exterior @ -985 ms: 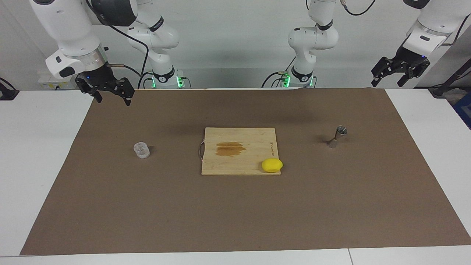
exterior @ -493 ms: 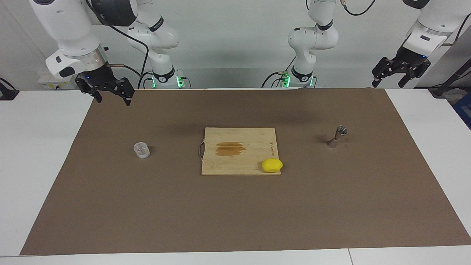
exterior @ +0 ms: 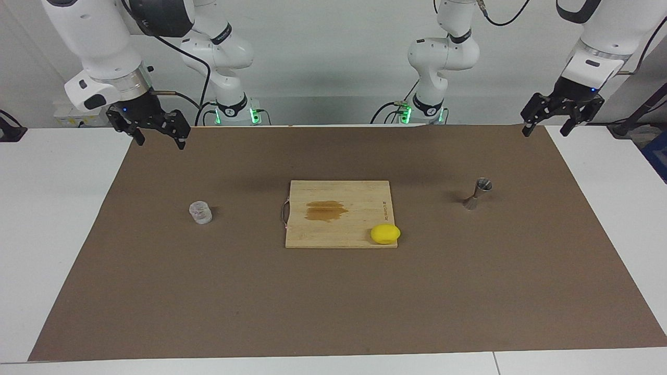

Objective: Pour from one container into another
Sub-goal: 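Move the open left gripper down toward the small metal cup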

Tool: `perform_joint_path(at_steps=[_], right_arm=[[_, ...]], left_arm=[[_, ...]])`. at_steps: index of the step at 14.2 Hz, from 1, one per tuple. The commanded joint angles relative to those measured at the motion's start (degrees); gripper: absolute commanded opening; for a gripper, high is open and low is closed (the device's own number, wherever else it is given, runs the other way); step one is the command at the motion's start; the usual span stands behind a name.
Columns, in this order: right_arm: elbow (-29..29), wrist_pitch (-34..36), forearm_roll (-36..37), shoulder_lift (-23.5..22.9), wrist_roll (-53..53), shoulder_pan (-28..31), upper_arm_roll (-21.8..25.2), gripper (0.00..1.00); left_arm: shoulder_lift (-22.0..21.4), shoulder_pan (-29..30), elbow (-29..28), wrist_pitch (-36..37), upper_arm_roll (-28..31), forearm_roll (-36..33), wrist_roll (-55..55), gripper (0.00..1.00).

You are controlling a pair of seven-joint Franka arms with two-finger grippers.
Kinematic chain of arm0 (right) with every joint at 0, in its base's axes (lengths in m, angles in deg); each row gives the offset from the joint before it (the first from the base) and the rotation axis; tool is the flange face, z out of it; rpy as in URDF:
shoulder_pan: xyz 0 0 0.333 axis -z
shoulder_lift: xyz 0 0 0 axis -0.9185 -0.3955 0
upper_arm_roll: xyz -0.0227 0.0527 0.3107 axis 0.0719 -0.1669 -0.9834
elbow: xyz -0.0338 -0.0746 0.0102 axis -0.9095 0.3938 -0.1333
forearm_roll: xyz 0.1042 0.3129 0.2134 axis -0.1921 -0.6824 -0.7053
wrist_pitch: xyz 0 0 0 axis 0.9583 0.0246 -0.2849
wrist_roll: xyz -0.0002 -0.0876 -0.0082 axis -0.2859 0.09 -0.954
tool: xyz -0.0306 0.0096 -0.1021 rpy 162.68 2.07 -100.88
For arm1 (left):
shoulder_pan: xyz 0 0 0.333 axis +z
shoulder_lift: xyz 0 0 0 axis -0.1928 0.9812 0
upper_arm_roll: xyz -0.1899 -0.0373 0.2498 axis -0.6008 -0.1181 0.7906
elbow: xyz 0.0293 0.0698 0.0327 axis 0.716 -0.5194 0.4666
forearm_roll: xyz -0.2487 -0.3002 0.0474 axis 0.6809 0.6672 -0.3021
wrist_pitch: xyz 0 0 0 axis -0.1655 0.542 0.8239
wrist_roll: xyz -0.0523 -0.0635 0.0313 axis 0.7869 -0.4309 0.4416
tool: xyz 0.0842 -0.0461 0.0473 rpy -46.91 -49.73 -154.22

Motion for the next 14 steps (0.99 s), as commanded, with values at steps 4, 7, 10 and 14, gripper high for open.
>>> perform_joint_path(at_steps=[4,7,10,14], right_arm=[[-1.13,0.21,-1.23,1.12,-0.19,0.73,-0.27,0.99],[-1.13,0.21,-1.23,1.12,-0.19,0.73,-0.27,0.99],[-1.13,0.22,-1.23,1.12,-0.19,0.73,-0.27,0.99],[-1.13,0.22,-1.23,1.12,-0.19,0.73,-0.27,0.99]], left_arm=[[-0.56,-5.33,-7.14,-13.15,0.42,-0.8,-10.49,1.0],[-0.56,-6.3,-8.37,-17.98,0.42,-0.71,-10.93,1.0],[-1.26,-6.57,-10.65,-20.35,0.42,-0.71,-11.45,1.0],[-1.09,-6.65,-10.14,-19.58,0.42,-0.8,-11.72,1.0]])
